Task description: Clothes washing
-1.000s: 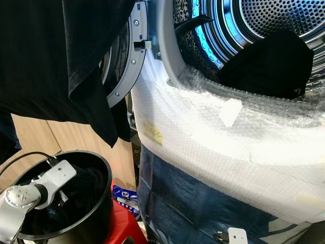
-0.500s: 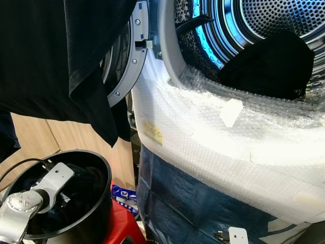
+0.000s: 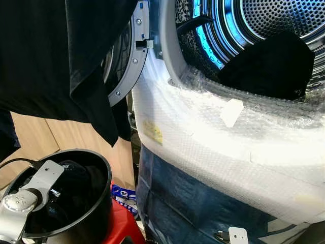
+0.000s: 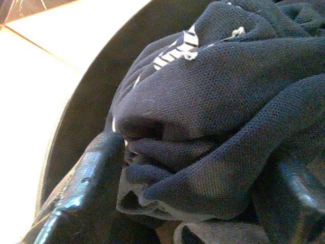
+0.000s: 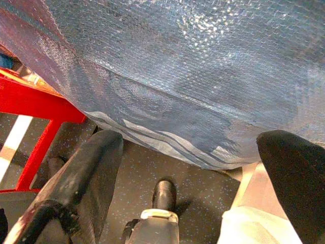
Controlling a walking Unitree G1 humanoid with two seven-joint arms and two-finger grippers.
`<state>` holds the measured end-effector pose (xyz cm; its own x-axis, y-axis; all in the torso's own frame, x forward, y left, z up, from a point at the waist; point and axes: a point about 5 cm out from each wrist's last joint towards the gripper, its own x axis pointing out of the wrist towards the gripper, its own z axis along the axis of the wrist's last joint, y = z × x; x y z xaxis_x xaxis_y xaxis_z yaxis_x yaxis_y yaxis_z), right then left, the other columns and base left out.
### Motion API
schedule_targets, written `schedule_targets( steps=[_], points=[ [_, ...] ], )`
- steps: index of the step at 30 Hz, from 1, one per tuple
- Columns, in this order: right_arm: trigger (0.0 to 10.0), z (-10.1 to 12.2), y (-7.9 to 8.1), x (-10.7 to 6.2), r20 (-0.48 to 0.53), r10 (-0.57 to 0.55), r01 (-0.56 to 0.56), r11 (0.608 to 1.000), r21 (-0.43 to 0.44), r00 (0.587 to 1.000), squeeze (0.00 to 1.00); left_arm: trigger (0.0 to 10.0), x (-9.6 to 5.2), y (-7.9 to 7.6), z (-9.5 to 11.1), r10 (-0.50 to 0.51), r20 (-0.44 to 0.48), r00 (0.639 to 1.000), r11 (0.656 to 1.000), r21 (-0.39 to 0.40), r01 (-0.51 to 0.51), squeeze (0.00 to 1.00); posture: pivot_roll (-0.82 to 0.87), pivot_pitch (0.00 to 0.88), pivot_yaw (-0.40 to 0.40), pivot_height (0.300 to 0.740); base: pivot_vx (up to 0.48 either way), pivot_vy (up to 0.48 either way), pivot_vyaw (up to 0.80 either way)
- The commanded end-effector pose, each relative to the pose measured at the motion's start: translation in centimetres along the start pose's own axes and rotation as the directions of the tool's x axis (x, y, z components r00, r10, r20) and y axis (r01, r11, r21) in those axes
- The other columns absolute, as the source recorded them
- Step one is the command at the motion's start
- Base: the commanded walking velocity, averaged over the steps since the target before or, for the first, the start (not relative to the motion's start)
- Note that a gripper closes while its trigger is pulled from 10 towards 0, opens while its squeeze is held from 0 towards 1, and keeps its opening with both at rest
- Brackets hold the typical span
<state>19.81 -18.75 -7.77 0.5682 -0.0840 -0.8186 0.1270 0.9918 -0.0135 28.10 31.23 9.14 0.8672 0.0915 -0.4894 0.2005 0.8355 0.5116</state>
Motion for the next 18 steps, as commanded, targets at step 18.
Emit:
schedule_targets(
  steps=[18],
  points=[
    [10.0,0.08,-0.12,0.00,0.000,0.006,-0.006,1.000,-0.022,1.000,0.00,0.0,0.16,0.38,0.83,0.154,0.056,0.986,0.988,-0.037,-0.152,0.00,0.02,0.000,-0.030,0.740,0.000,0.000,0.00]
  ],
)
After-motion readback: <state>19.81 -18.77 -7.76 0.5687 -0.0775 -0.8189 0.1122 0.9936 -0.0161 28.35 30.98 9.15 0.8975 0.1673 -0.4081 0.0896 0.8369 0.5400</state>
